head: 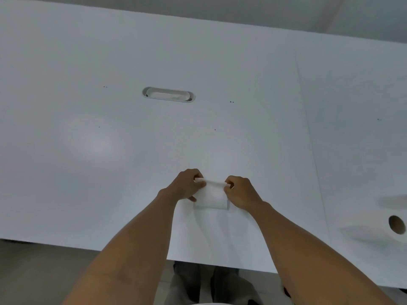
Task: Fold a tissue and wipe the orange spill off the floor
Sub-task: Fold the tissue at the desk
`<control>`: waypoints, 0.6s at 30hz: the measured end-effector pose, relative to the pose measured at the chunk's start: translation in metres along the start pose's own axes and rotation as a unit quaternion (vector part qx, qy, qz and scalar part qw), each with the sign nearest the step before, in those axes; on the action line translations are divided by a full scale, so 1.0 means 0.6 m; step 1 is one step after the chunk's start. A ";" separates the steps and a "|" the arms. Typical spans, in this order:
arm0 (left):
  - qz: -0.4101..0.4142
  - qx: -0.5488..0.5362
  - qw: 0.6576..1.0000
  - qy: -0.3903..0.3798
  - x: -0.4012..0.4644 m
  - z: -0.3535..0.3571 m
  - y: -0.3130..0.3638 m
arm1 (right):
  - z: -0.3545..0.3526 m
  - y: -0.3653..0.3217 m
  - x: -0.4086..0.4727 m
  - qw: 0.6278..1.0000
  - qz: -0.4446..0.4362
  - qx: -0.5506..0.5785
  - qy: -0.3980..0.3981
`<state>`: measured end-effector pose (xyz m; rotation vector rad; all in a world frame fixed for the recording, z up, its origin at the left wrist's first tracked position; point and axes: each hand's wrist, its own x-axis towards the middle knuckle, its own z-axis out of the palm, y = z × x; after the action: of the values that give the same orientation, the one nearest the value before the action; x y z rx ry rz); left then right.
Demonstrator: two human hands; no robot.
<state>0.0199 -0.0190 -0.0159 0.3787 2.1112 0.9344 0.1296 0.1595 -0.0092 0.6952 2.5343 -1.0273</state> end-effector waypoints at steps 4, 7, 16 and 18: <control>0.021 -0.113 0.993 0.024 -0.011 -0.028 0.049 | -0.041 -0.023 -0.010 0.994 0.019 0.105 0.025; 0.039 -0.143 0.988 0.051 -0.018 -0.050 0.091 | -0.077 -0.043 -0.017 0.976 0.035 0.211 0.044; 0.102 -0.135 0.978 0.122 -0.049 -0.104 0.210 | -0.194 -0.093 -0.040 0.923 0.032 0.384 0.016; 0.111 -0.143 0.976 0.119 -0.056 -0.110 0.229 | -0.216 -0.104 -0.048 0.908 0.020 0.419 -0.004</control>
<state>-0.0137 0.0243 0.1305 0.3734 2.1316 1.4577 0.1053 0.2039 0.1283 0.9235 1.9712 -2.1153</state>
